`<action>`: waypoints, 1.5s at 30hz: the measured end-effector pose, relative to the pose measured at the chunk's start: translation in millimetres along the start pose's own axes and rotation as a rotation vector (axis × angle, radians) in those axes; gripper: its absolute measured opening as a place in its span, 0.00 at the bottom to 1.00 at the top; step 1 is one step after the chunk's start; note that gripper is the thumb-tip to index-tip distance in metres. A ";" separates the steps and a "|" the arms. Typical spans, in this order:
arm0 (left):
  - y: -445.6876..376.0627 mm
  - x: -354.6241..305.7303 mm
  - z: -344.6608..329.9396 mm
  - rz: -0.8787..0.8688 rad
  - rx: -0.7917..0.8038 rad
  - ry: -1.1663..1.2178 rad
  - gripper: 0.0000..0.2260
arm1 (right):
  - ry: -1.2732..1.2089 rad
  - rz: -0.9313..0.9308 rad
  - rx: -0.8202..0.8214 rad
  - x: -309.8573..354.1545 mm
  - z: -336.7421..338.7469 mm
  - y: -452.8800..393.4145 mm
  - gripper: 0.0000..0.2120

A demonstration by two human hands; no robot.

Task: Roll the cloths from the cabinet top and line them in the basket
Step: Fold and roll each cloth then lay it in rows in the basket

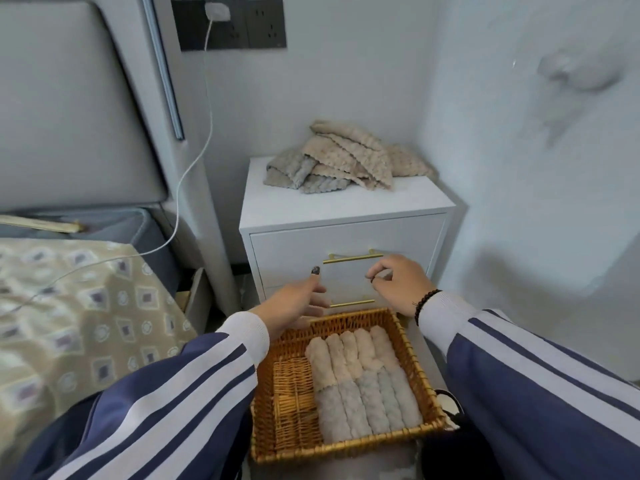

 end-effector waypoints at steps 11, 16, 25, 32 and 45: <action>19.0 -74.9 30.4 -0.200 -0.171 0.397 0.20 | -0.435 -0.065 -0.096 45.4 38.2 12.7 0.10; -0.5 -82.6 36.3 -0.209 -0.304 0.426 0.16 | -0.382 -0.057 -0.068 56.3 25.1 -2.0 0.11; -28.7 -106.4 34.8 -0.276 -0.240 0.421 0.15 | -0.382 -0.108 -0.262 64.8 29.9 -84.2 0.10; -42.5 -111.6 31.6 -0.281 -0.129 0.411 0.15 | -0.025 -0.238 -0.364 59.9 51.6 -167.3 0.16; -41.1 -108.9 50.6 -0.277 -0.137 0.417 0.16 | -0.107 -0.194 -0.316 72.8 37.5 -174.9 0.27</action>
Point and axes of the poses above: each hand's wrist, its own y-axis away from the middle knuckle, its own z-axis out of the back of the hand, x = y × z, the point moved 1 cm from there along -y, towards the middle knuckle, and after that the axes turned 15 degrees about -z, right-handed, at the moved point
